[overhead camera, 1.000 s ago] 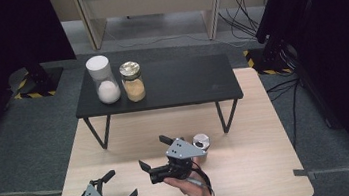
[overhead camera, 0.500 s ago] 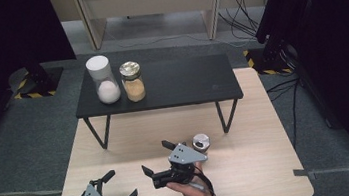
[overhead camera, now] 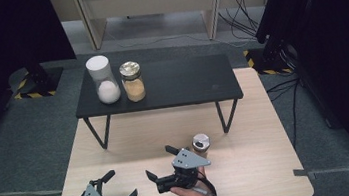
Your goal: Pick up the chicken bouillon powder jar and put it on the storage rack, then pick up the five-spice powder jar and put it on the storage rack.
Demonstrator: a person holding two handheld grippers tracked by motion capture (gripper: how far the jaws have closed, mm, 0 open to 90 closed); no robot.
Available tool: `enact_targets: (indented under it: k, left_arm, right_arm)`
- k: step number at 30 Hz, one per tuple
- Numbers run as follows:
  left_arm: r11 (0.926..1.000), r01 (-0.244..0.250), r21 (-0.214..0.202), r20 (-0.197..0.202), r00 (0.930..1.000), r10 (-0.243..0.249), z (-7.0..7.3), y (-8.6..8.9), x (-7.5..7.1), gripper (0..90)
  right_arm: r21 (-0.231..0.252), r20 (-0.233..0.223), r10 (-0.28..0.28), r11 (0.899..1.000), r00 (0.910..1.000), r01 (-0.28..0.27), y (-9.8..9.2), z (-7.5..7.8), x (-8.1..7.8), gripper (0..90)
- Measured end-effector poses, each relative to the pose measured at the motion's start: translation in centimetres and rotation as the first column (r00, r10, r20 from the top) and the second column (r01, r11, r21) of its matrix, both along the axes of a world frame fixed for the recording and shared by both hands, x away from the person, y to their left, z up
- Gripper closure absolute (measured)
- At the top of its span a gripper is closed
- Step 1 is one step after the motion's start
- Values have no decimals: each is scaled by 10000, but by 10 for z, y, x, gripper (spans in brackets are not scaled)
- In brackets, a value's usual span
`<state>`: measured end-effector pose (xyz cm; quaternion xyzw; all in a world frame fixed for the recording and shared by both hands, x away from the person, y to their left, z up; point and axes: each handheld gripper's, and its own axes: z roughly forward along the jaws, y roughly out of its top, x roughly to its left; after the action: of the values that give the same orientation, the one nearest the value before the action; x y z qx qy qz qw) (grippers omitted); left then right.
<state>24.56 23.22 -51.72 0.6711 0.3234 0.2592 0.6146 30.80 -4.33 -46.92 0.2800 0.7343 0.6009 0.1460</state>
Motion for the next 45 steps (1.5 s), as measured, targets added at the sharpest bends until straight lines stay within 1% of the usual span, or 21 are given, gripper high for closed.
enact_targets:
  k: [20, 41, 45]
  left_arm:
    - [10000, -2, -10, 5, 10000, 2, 0, 0, 0, 7]
    - [10000, -10, -2, 9, 10000, 10, 0, 0, -1, 7]
    - [10000, -7, -13, 2, 10000, 7, 0, 0, -1, 7]
  right_arm:
    - [-50, -167, -41, 10000, 9999, 40, -9, -14, -6, 16]
    - [-206, -197, 43, 9998, 9998, -47, -13, -22, -19, 16]
    - [-234, -146, 12, 9997, 9999, -15, -15, -22, -20, 16]
